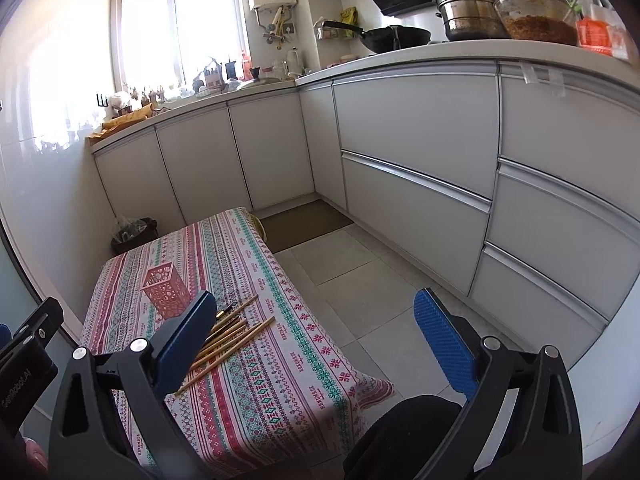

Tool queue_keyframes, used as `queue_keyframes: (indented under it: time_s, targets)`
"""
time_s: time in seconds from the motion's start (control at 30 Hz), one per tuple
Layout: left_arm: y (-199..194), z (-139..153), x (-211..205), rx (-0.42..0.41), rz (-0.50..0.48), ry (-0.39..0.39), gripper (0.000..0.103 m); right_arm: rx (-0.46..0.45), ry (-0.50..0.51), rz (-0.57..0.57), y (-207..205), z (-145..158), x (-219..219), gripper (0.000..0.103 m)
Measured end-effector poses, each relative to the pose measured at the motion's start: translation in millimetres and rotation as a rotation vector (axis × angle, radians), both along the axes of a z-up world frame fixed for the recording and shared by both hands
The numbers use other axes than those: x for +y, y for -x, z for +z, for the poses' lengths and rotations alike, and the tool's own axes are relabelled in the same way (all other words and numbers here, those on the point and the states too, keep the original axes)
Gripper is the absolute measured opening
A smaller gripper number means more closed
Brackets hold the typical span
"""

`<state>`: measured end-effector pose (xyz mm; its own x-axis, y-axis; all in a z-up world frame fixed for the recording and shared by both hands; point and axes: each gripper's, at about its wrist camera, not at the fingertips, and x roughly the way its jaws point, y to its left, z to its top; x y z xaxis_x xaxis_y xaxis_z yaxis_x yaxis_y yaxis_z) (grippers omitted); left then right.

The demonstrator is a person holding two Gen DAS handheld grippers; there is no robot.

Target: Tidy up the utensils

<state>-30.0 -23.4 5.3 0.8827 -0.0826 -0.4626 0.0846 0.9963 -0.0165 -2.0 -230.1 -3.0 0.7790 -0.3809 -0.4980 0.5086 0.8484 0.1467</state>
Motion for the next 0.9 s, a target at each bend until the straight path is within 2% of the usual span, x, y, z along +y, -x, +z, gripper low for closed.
queue_keyframes:
  time_s: [0.9]
  targets:
    - [3, 0, -10, -0.006, -0.014, -0.01, 0.096, -0.013, -0.017, -0.01, 6, 1, -3, 0.096]
